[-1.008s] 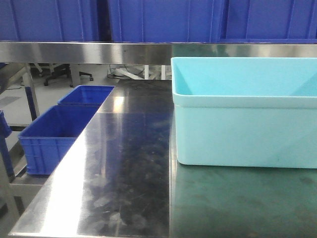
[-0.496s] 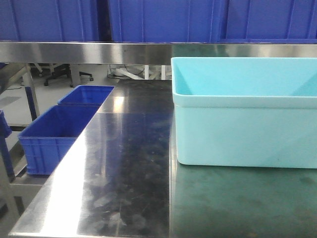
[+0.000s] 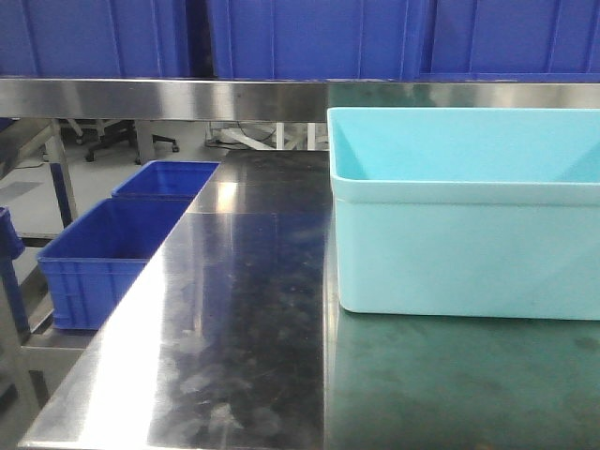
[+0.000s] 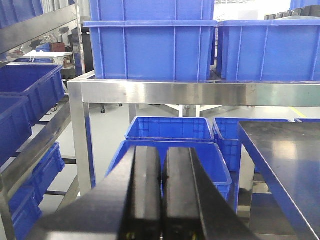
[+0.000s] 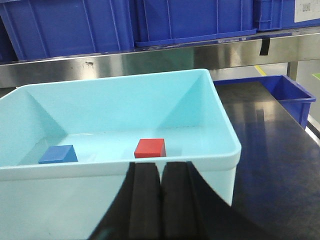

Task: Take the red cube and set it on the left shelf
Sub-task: 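Move the right gripper over the red cube in the light-blue bin, then lower the open right gripper around the red cube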

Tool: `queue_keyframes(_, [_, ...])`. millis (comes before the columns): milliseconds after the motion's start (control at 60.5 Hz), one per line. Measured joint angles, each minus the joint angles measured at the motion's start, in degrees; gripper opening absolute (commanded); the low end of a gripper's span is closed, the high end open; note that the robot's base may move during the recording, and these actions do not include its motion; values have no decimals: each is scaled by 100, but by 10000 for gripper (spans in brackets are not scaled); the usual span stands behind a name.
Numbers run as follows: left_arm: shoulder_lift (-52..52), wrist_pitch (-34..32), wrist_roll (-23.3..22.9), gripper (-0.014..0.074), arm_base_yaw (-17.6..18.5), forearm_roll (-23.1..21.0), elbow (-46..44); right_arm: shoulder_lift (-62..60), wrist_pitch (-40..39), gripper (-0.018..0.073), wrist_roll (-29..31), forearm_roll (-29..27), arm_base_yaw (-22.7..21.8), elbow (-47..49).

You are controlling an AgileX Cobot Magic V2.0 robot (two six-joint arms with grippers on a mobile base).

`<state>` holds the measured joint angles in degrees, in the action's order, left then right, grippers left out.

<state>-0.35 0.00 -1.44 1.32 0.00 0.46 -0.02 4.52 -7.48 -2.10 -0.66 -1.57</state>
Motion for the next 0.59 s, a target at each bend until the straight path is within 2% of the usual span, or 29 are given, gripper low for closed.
queue_keyframes(99, [0,0,0,101,0,0,0,451,13,51,0,0,0,149])
queue_keyframes(281, [0,0,0,101,0,0,0,2072,48,51,0,0,0,965])
queue_keyframes(595, [0,0,0,101,0,0,0,4583,477,51,0,-119,0,3289])
